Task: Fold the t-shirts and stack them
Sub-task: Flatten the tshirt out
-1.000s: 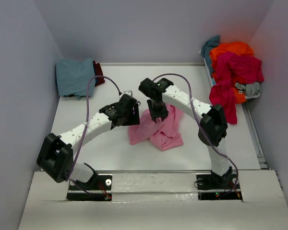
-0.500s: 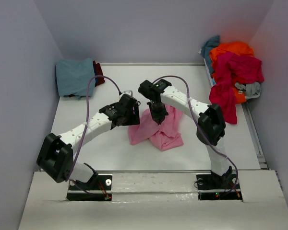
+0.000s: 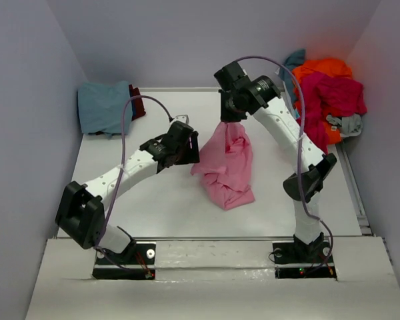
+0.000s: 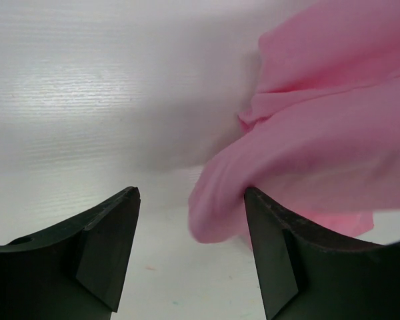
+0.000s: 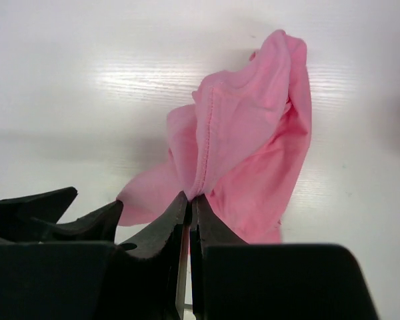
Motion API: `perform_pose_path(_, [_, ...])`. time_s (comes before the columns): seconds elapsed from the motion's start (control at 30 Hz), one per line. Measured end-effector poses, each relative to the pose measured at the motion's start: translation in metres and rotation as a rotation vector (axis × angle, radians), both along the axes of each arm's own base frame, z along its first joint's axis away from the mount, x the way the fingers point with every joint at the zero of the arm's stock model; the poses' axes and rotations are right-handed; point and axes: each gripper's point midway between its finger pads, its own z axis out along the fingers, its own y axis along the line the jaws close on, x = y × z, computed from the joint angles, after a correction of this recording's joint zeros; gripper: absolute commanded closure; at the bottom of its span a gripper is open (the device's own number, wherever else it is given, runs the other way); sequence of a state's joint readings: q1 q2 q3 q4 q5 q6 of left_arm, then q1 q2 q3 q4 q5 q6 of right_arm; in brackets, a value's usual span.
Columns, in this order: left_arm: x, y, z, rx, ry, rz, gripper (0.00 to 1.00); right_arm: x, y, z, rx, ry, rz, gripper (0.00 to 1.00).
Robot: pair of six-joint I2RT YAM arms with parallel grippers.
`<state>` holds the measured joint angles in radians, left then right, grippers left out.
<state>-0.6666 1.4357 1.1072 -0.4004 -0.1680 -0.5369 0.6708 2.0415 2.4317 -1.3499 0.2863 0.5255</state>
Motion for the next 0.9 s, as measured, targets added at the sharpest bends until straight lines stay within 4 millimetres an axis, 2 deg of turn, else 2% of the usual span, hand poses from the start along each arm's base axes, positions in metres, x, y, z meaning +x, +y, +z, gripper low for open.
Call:
perform_pose_path(0.17, [0.003, -0.009, -0.011, -0.007, 0.026, -0.02, 0.27, -0.011, -0.026, 0.046, 0.015, -0.116, -0.073, 0.93])
perform_pose_path(0.33, [0.003, -0.026, -0.043, 0.013, 0.108, -0.07, 0.28, -0.041, -0.065, 0.096, 0.058, -0.234, -0.16, 0.93])
perform_pose_path(0.37, [0.002, -0.032, -0.052, 0.024, 0.13, -0.087, 0.28, -0.046, -0.072, 0.103, 0.068, -0.253, -0.177, 0.93])
perform_pose_path(0.47, [-0.005, -0.046, -0.064, 0.036, 0.165, -0.128, 0.28, -0.062, -0.091, 0.122, 0.105, -0.299, -0.222, 0.93])
perform_pose_path(0.57, [-0.004, -0.063, -0.063, 0.019, 0.161, -0.162, 0.29, -0.076, -0.104, 0.124, 0.115, -0.305, -0.244, 0.93])
perform_pose_path(0.73, [0.0, -0.095, -0.046, -0.031, 0.119, -0.22, 0.29, -0.094, -0.12, 0.109, 0.095, -0.274, -0.269, 0.93])
perform_pose_path(0.9, [-0.014, -0.12, -0.038, -0.076, 0.109, -0.295, 0.29, -0.101, -0.125, 0.1, 0.088, -0.256, -0.284, 0.93])
